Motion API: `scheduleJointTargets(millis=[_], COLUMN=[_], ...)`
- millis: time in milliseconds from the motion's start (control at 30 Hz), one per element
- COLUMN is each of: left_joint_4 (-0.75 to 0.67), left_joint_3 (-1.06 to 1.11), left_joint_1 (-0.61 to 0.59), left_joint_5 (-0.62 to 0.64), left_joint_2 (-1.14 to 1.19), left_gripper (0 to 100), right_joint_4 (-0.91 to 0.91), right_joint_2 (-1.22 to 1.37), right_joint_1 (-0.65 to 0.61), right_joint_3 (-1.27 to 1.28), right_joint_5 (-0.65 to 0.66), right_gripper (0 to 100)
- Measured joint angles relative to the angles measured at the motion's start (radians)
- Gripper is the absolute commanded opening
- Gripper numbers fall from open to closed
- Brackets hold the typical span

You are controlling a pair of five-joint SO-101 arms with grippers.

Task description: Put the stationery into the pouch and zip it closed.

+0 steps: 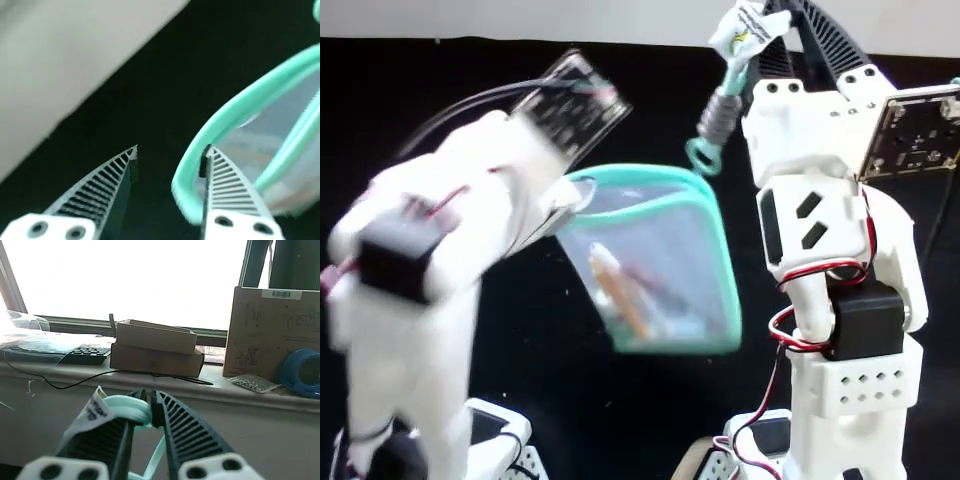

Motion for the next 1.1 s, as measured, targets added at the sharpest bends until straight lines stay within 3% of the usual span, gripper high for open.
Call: scheduleJointTargets(millis=[67,333,500,700,933,1100], left_joint_4=[0.049,0.123,0.123,0.014,-0.061,-0.247], left_joint_3=[-0.037,-0.037,0.109,0.284,0.324,0.494], left_joint_1=[0.002,0.063,0.103,0.107,0.107,0.081], left_joint_5=[0.0,0.014,0.023,0.032,0.06,0.069], left_joint_2=[-0.026,-0.038,-0.037,-0.035,-0.035,-0.035], left_gripper=[0,1,1,1,1,1], right_joint_4=[-0.003,-0.003,-0.003,-0.003,-0.003,-0.003], right_joint_2=[-0.003,-0.011,-0.009,-0.009,-0.009,-0.009], right_joint_1=[0.002,0.003,0.008,0.008,0.003,0.003], right_joint_3=[0.0,0.006,0.038,0.048,0.048,0.048], right_joint_5=[0.0,0.0,0.0,0.0,0.0,0.0], right_gripper=[0.5,0.5,0.5,0.5,0.5,0.5])
